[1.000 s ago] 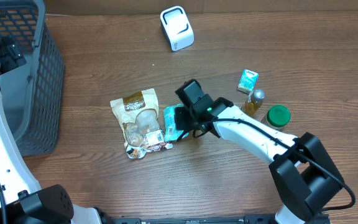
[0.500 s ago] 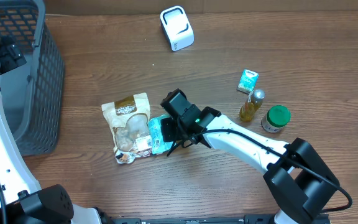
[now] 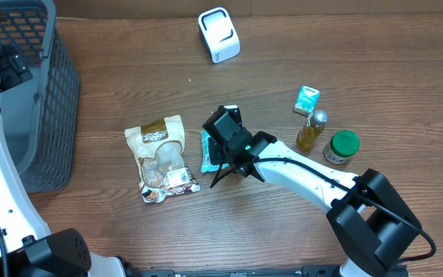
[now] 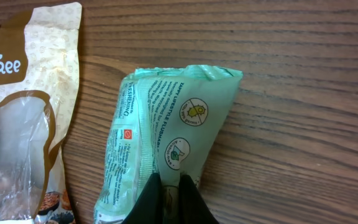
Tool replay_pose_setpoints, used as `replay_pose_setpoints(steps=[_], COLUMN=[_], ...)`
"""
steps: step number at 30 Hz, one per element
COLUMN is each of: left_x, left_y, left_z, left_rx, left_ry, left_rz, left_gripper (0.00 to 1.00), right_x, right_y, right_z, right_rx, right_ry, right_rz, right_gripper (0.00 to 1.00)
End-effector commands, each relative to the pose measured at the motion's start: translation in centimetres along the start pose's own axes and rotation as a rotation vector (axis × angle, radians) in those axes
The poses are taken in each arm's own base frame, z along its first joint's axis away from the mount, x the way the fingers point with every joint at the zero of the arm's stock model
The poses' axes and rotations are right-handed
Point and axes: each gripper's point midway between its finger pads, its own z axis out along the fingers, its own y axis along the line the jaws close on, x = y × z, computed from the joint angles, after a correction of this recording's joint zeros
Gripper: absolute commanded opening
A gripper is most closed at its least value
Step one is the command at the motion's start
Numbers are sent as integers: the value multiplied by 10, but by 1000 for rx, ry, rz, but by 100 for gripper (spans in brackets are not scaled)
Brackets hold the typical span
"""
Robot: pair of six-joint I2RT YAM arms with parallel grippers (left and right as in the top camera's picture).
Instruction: Scan the item barcode
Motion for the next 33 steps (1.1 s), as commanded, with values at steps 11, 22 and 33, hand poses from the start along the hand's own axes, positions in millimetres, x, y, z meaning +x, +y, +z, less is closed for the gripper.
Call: replay_pose_setpoints(steps=[11, 22, 33], left_x=[-4, -4, -4], left_y=[-2, -2, -2], left_z=[-4, -4, -4], left_rx=[11, 11, 11], left_ry=[-15, -15, -15], left_rz=[17, 17, 17], left_gripper=[100, 99, 100], right_x=[-19, 5, 26], right_y=[-3, 7, 9], right_z=[-4, -6, 3], right_rx=[20, -24, -29], right_ry=[-75, 36, 52], right_rz=[7, -4, -31], right_gripper=[44, 21, 22])
